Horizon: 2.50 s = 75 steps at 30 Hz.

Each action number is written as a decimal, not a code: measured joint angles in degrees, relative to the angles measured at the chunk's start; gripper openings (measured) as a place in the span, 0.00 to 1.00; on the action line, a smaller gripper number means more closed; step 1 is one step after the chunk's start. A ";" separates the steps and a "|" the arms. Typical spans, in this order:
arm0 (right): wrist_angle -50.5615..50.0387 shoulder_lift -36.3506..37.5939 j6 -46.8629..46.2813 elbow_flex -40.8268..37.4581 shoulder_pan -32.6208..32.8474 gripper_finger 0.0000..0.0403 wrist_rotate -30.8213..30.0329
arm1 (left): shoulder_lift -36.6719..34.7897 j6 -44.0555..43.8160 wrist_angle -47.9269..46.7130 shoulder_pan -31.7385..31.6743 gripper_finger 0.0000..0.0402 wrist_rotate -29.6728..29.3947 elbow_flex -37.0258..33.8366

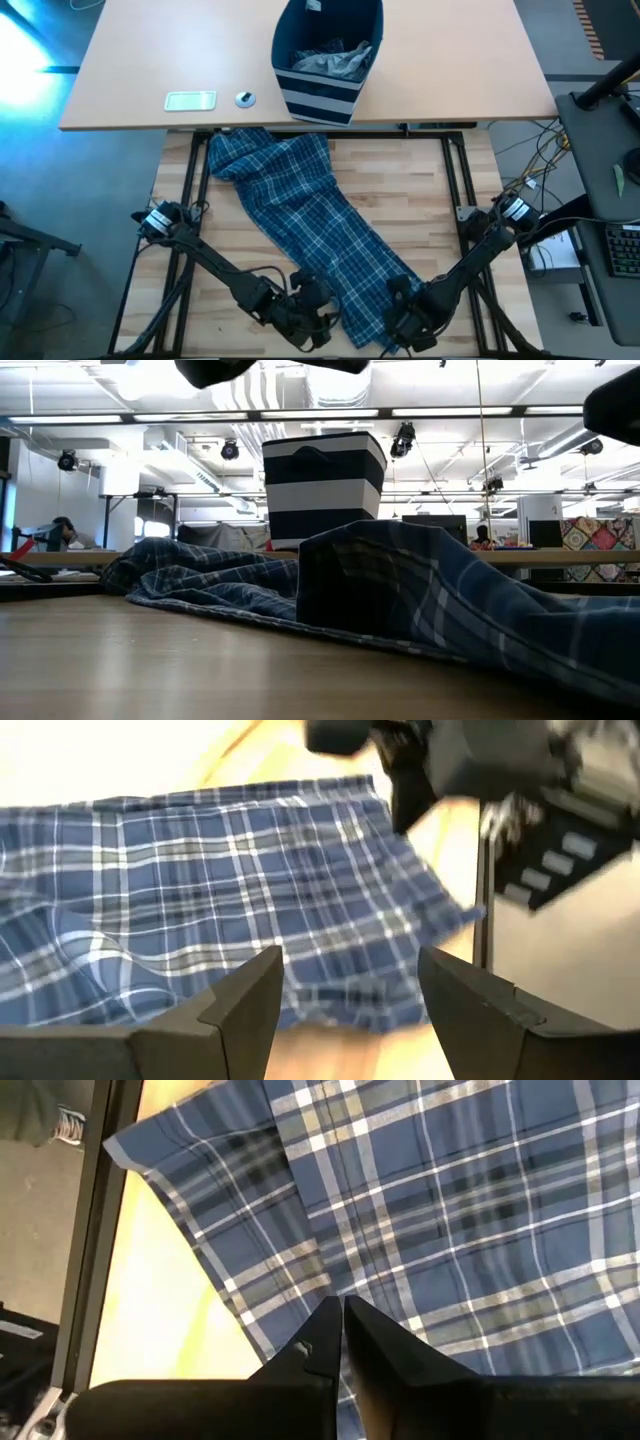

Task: Fold Laundry from Bin
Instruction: Fold the blue patterned pants

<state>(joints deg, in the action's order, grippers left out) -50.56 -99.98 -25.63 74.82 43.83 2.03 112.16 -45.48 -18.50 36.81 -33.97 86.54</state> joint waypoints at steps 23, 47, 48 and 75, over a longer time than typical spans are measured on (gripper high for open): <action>8.68 -0.76 -12.74 -0.23 1.27 0.37 -5.66 | 6.93 42.41 -3.13 -5.22 0.54 6.61 0.01; -2.89 0.69 -12.16 3.67 2.64 0.41 -7.87 | 6.70 30.17 -3.73 -12.88 0.01 15.47 1.84; -3.45 0.95 -11.94 3.73 2.67 0.41 -8.26 | 6.04 29.43 -3.91 -13.29 0.00 15.36 1.88; 9.88 -6.78 -14.38 -3.48 3.24 0.68 -26.56 | 4.21 16.86 -8.76 -19.35 0.00 10.93 1.44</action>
<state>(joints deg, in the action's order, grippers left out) -40.68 -106.76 -40.01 71.34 47.07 -24.53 116.38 -28.62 -27.26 17.45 -23.05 87.99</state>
